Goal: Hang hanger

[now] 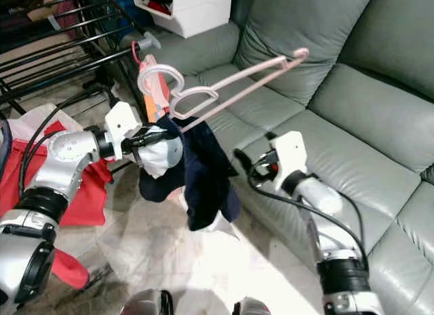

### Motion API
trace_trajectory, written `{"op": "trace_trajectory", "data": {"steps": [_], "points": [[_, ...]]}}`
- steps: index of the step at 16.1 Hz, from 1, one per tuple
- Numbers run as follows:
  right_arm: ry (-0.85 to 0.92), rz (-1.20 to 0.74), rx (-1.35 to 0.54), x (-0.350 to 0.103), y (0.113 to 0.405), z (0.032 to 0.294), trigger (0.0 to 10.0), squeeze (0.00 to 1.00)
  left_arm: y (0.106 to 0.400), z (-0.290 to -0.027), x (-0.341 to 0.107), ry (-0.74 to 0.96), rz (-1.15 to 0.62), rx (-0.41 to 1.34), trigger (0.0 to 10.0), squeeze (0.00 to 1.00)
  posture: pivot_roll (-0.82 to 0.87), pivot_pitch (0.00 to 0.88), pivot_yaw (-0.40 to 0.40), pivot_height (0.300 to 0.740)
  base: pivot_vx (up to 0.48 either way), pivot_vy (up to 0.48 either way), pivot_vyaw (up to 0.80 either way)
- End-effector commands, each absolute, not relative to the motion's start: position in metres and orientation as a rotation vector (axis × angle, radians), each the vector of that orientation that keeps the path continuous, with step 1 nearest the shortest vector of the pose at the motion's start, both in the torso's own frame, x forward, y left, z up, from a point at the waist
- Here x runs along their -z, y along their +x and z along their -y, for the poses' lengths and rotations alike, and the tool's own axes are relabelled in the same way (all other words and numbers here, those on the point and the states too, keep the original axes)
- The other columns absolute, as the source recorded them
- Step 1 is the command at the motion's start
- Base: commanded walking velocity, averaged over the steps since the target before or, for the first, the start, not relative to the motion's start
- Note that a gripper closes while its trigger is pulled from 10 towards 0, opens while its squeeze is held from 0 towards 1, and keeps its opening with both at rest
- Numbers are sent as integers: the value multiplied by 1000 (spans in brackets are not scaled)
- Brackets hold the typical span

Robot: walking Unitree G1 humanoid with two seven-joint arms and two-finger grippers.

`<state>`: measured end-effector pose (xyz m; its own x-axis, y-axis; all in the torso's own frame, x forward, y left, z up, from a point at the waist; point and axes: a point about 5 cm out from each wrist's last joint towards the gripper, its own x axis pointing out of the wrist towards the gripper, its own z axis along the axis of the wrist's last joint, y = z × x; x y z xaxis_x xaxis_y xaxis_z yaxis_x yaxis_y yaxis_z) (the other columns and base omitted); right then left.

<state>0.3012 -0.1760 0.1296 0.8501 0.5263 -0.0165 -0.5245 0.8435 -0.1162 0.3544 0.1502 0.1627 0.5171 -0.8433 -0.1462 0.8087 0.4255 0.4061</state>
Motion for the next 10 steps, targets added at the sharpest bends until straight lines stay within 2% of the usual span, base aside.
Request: {"op": "trace_trajectory", "data": {"steps": [1, 5, 10], "points": [[-83, 100, -607, -146, 298, 170, 10000, 0, 353, -150, -164, 472, 98, 1029, 0, 0, -90, 25, 53, 740, 0, 0, 0], [-89, 10, -638, -129, 292, 169, 10000, 0, 356, -145, -172, 439, 138, 971, 0, 0, -85, 25, 47, 740, 0, 0, 0], [-103, -140, -552, -98, 296, 175, 10000, 0, 365, -143, -198, 357, 219, 858, 0, 0, -73, 28, 45, 740, 0, 0, 0]]}}
